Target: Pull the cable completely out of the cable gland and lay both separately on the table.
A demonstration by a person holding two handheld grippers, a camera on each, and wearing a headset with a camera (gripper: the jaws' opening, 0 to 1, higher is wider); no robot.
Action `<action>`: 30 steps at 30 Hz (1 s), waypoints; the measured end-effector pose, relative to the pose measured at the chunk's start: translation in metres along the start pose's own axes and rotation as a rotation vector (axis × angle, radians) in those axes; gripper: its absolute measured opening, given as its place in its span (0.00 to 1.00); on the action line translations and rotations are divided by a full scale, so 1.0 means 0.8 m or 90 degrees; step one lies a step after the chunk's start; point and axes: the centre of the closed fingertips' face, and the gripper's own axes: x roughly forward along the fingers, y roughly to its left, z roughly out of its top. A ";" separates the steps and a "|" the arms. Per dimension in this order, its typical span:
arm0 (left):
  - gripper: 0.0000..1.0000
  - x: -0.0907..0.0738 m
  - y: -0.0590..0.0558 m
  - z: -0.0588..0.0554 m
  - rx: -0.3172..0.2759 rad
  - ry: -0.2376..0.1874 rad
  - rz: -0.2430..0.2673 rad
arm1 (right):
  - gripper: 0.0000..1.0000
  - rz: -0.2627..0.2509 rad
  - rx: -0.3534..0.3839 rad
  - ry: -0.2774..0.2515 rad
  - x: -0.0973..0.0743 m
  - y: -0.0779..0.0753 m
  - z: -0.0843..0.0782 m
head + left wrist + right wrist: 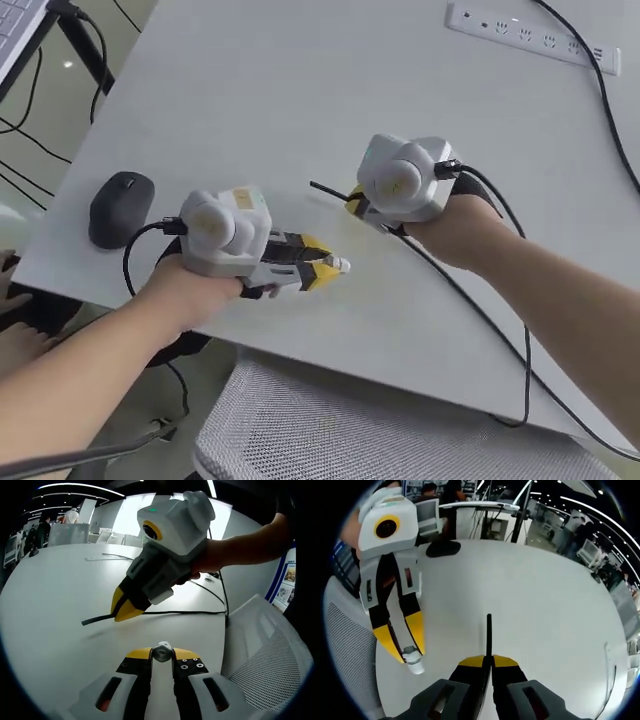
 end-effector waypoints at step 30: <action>0.16 0.002 0.016 -0.017 0.012 0.026 0.022 | 0.00 0.013 0.015 0.004 0.013 0.007 -0.007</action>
